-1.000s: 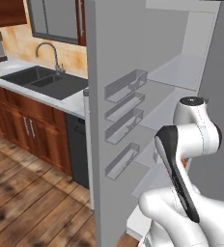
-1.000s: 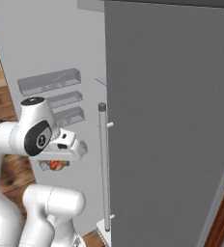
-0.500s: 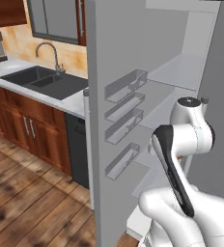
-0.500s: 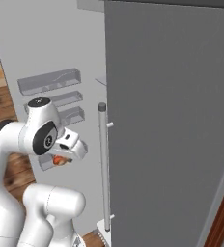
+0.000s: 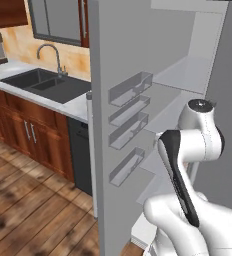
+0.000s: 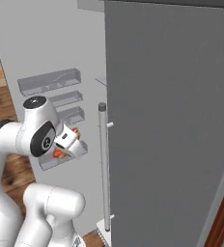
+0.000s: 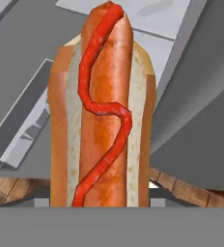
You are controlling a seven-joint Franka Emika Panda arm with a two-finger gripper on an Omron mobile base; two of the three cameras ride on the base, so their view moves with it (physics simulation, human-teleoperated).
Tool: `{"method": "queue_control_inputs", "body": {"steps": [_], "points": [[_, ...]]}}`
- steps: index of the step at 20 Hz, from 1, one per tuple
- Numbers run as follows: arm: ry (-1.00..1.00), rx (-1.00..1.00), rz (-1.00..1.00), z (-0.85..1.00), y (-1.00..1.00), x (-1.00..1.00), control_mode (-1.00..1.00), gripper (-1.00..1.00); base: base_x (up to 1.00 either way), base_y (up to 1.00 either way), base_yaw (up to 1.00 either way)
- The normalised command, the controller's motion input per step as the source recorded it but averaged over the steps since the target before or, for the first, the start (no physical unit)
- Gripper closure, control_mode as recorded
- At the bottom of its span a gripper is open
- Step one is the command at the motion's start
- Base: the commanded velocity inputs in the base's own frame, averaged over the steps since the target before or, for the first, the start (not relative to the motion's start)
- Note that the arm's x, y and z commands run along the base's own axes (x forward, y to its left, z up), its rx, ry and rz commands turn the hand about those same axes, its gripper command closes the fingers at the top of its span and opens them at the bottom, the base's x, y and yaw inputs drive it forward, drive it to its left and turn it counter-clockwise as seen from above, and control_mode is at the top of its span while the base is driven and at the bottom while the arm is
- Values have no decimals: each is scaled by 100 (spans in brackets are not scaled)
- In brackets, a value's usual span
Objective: Store the hot dog in the freezer for long-term storage. Close the freezer door after placing the cooked food.
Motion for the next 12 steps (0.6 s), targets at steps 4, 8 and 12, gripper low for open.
{"method": "queue_control_inputs", "body": {"steps": [4,8,12], "points": [[-14,3,-7,83,0,0,-100,100,0,0,0],[-14,3,-6,95,0,0,-100,100,0,0,0],[-10,0,-11,91,4,0,-100,100,0,0,0]]}}
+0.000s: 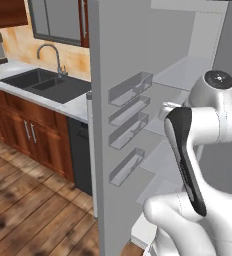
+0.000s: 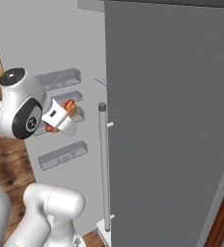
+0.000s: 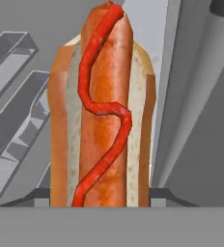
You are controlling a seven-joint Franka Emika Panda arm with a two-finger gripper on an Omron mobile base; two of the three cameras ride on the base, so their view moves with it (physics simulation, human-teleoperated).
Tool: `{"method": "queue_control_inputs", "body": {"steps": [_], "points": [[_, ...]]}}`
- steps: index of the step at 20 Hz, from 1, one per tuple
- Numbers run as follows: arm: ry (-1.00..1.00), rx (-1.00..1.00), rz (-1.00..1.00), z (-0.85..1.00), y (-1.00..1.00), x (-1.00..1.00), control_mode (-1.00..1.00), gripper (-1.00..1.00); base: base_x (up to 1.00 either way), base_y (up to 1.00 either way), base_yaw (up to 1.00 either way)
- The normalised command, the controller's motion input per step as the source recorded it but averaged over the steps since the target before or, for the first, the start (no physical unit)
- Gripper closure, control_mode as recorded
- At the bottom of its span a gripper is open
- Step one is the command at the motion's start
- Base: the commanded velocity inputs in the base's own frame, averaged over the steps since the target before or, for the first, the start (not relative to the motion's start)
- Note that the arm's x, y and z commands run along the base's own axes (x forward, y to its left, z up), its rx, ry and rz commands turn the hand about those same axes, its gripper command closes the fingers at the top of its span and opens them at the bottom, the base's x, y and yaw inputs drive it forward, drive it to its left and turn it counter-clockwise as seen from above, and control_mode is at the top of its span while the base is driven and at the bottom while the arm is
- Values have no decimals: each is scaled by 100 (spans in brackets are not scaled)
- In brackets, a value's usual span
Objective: Store the hot dog in the freezer for long-term storage. Close the freezer door after placing the cooked food.
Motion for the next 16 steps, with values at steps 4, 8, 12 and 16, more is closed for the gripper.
{"method": "queue_control_inputs", "body": {"steps": [4,8,12,16], "points": [[-15,0,-10,100,0,0,-100,100,0,0,0],[-18,0,-11,85,0,0,-100,100,0,0,0],[-23,0,-11,67,-1,4,-100,100,0,0,0],[-15,0,-7,60,-1,22,-100,100,0,0,0]]}}
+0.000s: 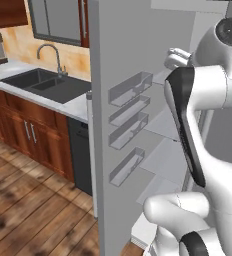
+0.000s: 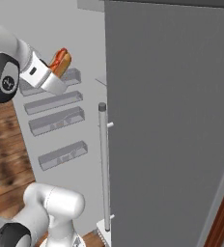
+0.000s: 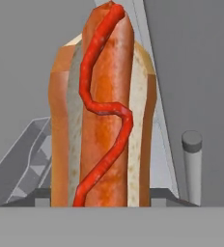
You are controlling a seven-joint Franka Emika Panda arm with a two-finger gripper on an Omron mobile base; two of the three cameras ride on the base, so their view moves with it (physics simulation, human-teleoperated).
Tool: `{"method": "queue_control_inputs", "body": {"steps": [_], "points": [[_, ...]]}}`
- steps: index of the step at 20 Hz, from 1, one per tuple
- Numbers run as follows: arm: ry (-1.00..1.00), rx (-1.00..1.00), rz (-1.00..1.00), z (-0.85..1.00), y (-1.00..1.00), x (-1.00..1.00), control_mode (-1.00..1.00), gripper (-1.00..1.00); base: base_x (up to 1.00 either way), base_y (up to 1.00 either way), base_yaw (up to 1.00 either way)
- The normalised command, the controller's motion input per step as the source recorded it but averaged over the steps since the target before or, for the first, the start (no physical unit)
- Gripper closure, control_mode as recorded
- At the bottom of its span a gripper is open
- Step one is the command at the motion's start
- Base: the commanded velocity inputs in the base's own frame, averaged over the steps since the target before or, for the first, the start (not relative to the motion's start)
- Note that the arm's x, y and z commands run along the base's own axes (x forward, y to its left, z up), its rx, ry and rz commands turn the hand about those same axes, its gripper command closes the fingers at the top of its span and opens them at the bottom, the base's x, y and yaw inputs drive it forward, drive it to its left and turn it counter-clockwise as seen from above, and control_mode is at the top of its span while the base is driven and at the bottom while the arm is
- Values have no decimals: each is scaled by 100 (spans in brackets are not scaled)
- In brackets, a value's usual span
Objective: Store the hot dog in the freezer for long-term storage. Close the freezer door after placing the cooked food.
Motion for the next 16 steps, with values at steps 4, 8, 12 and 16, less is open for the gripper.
{"method": "queue_control_inputs", "body": {"steps": [4,8,12,16], "points": [[7,0,-7,8,-3,39,-100,100,0,0,0],[0,0,-1,0,0,52,-100,100,0,0,0],[0,-2,0,0,0,60,-100,100,0,0,0],[0,-5,-5,-15,-6,37,-100,100,0,0,0]]}}
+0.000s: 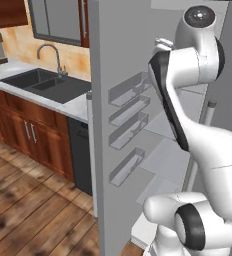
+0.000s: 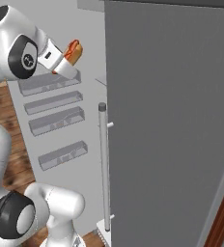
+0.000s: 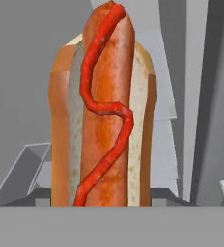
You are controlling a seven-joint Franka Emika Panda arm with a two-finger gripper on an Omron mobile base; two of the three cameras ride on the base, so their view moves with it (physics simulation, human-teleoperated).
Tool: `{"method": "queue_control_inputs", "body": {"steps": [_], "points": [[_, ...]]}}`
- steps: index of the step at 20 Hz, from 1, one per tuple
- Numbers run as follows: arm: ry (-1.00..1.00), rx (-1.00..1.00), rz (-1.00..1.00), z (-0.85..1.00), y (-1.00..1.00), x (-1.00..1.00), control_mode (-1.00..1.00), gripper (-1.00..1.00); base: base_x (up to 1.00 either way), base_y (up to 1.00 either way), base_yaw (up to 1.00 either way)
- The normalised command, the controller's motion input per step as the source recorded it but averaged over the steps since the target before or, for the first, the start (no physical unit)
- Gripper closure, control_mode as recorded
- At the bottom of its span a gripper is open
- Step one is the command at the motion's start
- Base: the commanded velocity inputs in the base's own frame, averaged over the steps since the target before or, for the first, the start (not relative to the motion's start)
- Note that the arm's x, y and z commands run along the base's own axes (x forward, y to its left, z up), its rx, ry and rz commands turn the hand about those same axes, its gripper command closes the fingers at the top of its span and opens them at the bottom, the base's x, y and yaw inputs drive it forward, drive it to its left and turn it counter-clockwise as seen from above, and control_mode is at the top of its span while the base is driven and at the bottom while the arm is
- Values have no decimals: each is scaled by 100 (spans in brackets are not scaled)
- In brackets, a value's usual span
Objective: Store the hot dog in the freezer for long-term storage. Close the freezer door after placing the cooked food.
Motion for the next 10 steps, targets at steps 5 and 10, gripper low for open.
{"method": "queue_control_inputs", "body": {"steps": [5,10], "points": [[1,-7,-10,-13,0,40,-100,100,0,0,0],[1,0,-3,-6,-11,55,-100,100,0,0,0]]}}
